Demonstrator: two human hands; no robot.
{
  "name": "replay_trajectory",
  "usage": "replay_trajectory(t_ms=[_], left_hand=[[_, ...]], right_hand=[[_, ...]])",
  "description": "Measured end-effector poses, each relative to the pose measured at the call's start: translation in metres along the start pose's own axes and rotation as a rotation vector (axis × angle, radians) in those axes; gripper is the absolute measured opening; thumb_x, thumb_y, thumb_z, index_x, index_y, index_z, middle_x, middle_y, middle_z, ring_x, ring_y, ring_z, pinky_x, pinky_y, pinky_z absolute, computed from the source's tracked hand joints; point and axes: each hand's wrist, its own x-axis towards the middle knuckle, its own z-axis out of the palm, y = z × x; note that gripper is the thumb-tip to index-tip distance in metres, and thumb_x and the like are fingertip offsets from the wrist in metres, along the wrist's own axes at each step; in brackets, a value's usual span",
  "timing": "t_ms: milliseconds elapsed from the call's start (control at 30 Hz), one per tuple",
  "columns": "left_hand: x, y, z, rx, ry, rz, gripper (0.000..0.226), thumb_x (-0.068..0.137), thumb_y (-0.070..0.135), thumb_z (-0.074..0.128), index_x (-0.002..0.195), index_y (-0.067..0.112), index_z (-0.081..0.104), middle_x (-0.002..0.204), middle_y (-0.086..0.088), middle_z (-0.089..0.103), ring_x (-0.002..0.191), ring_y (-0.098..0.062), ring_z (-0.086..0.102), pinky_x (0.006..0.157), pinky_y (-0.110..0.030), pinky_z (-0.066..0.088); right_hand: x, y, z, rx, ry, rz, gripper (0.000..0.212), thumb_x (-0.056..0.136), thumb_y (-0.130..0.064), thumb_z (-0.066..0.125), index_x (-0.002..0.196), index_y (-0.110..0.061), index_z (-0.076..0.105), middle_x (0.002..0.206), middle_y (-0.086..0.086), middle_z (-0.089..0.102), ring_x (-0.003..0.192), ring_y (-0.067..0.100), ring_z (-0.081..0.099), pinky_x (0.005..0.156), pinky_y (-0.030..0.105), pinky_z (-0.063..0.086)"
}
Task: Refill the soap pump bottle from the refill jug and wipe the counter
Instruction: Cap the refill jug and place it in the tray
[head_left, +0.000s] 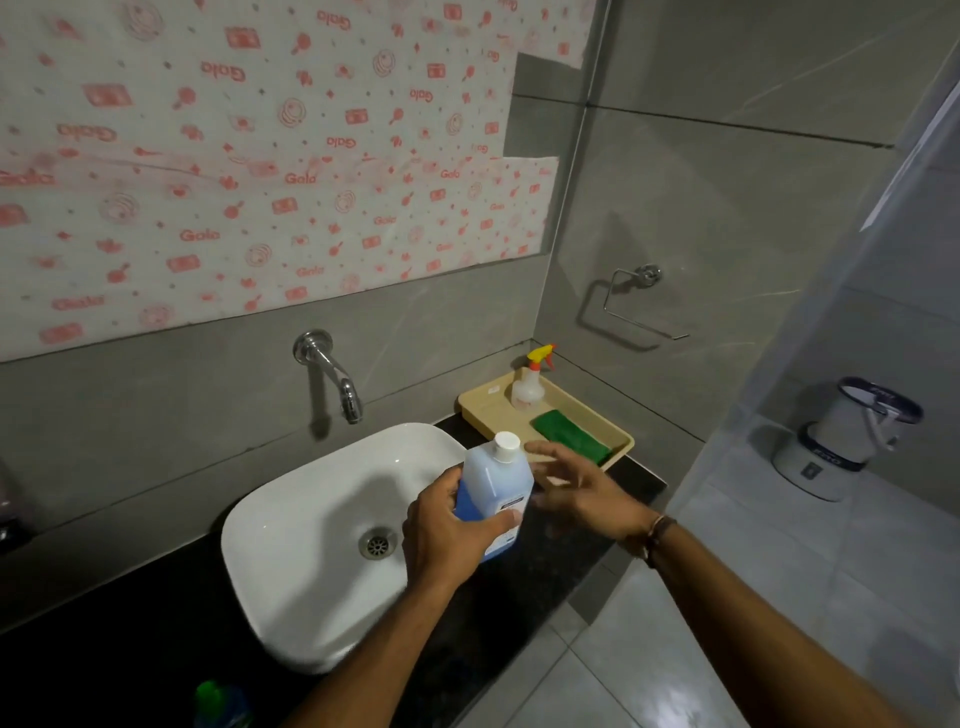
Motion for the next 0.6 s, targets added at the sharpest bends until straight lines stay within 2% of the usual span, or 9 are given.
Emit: replay_trajectory(t_ms=[33, 67, 167, 233, 300, 400, 500, 533, 600], left_hand=[[0.01, 0.002, 0.006, 0.008, -0.009, -0.004, 0.069, 0.066, 0.049, 0.094, 0.126, 0.028, 0.065, 0.127, 0.005, 0.072, 0.112, -0.022, 0.07, 0.1, -0.051, 0.06], [0.021, 0.005, 0.014, 0.022, -0.017, -0.002, 0.072, 0.066, 0.052, 0.094, 0.128, 0.029, 0.064, 0.127, 0.006, 0.072, 0.113, -0.021, 0.069, 0.1, -0.051, 0.06], [0.065, 0.012, 0.044, 0.047, -0.05, 0.006, 0.08, 0.064, 0.051, 0.094, 0.134, 0.031, 0.06, 0.131, 0.006, 0.068, 0.118, -0.019, 0.065, 0.103, -0.049, 0.058], [0.104, 0.015, 0.071, 0.032, -0.058, 0.001, 0.084, 0.064, 0.047, 0.096, 0.137, 0.031, 0.058, 0.133, 0.006, 0.067, 0.121, -0.02, 0.063, 0.103, -0.047, 0.057], [0.145, 0.013, 0.099, 0.012, -0.068, -0.023, 0.086, 0.064, 0.042, 0.097, 0.139, 0.03, 0.058, 0.136, 0.005, 0.067, 0.124, -0.02, 0.062, 0.103, -0.044, 0.056], [0.218, 0.001, 0.15, -0.024, -0.056, -0.08, 0.088, 0.061, 0.039, 0.098, 0.139, 0.031, 0.06, 0.135, 0.005, 0.068, 0.123, -0.021, 0.064, 0.098, -0.039, 0.057], [0.288, -0.019, 0.195, -0.078, -0.036, -0.145, 0.088, 0.062, 0.029, 0.099, 0.141, 0.024, 0.061, 0.135, -0.002, 0.07, 0.122, -0.027, 0.067, 0.099, -0.046, 0.059], [0.31, -0.029, 0.21, -0.09, -0.019, -0.162, 0.087, 0.063, 0.024, 0.098, 0.141, 0.022, 0.061, 0.135, -0.004, 0.07, 0.122, -0.029, 0.067, 0.098, -0.048, 0.059], [0.347, -0.046, 0.234, -0.098, 0.015, -0.206, 0.087, 0.065, 0.021, 0.098, 0.143, 0.019, 0.06, 0.137, -0.007, 0.069, 0.124, -0.032, 0.066, 0.1, -0.051, 0.058]], right_hand=[[0.007, 0.012, -0.003, -0.039, -0.06, -0.004, 0.065, 0.09, -0.001, 0.066, 0.14, -0.037, 0.047, 0.123, -0.022, 0.066, 0.11, 0.012, 0.068, 0.085, 0.048, 0.063], [0.016, 0.022, -0.006, -0.09, -0.07, -0.024, 0.069, 0.087, -0.002, 0.071, 0.14, -0.038, 0.047, 0.124, -0.023, 0.066, 0.113, 0.01, 0.067, 0.087, 0.044, 0.063], [0.057, 0.042, -0.02, -0.146, 0.102, -0.108, 0.061, 0.086, -0.013, 0.08, 0.139, -0.031, 0.055, 0.125, -0.017, 0.066, 0.116, 0.01, 0.064, 0.094, 0.041, 0.06], [0.093, 0.055, -0.042, -0.159, 0.212, -0.137, 0.056, 0.085, -0.014, 0.08, 0.136, -0.024, 0.059, 0.124, -0.018, 0.065, 0.114, 0.0, 0.063, 0.097, 0.037, 0.057], [0.131, 0.07, -0.065, -0.19, 0.252, -0.131, 0.051, 0.086, -0.016, 0.08, 0.133, -0.023, 0.061, 0.122, -0.02, 0.065, 0.11, -0.006, 0.062, 0.098, 0.036, 0.055], [0.202, 0.101, -0.105, -0.175, 0.263, -0.114, 0.05, 0.088, -0.017, 0.079, 0.135, -0.017, 0.061, 0.125, -0.006, 0.068, 0.112, 0.007, 0.065, 0.096, 0.04, 0.057], [0.273, 0.132, -0.138, -0.168, 0.269, -0.142, 0.047, 0.088, -0.016, 0.079, 0.132, -0.013, 0.064, 0.12, -0.004, 0.071, 0.101, -0.004, 0.066, 0.088, 0.023, 0.054], [0.295, 0.141, -0.147, -0.162, 0.268, -0.137, 0.047, 0.087, -0.016, 0.08, 0.131, -0.011, 0.064, 0.119, -0.003, 0.071, 0.099, -0.004, 0.067, 0.085, 0.017, 0.052], [0.337, 0.159, -0.162, -0.138, 0.252, -0.117, 0.049, 0.089, -0.016, 0.078, 0.135, -0.009, 0.062, 0.124, 0.001, 0.071, 0.107, 0.011, 0.068, 0.088, 0.018, 0.054]])
